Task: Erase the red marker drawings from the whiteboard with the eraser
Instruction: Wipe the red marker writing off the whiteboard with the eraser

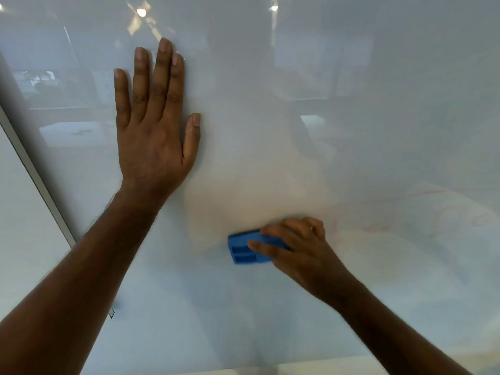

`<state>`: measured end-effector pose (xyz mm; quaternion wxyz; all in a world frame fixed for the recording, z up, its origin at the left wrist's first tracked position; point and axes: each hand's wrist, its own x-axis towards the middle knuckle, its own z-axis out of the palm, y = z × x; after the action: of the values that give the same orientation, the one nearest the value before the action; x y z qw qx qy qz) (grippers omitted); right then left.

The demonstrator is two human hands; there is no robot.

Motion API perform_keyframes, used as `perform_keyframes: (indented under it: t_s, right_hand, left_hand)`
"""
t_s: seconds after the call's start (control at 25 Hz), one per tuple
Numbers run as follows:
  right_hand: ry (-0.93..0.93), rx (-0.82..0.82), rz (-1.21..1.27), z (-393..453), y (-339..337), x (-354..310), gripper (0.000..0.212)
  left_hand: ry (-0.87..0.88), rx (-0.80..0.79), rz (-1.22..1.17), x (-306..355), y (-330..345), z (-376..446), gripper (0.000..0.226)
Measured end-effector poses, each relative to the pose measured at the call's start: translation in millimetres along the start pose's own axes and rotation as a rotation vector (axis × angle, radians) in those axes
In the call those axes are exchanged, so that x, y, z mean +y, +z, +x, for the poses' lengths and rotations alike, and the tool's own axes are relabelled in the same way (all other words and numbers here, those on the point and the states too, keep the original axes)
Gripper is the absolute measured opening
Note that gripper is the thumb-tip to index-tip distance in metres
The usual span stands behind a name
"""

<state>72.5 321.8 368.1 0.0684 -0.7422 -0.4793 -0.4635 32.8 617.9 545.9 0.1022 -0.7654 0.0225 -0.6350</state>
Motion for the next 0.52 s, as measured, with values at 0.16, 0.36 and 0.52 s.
perform_keyframes:
  t_s: [0.16,0.36,0.52]
  right_hand:
    - [-0.080,-0.101,-0.060,-52,-5,24,0.056]
    - [0.140,0.037,-0.062,-20,-40,54,0.061]
    - [0.191,0.144,0.036,26,-16,15,0.056]
  left_hand:
    - [0.005,0.003,-0.006,1,-1,0,0.066]
    - [-0.001,-0.001,-0.001,1,-1,-2,0.066]
    - [-0.005,0.005,-0.025,4,-1,-1,0.066]
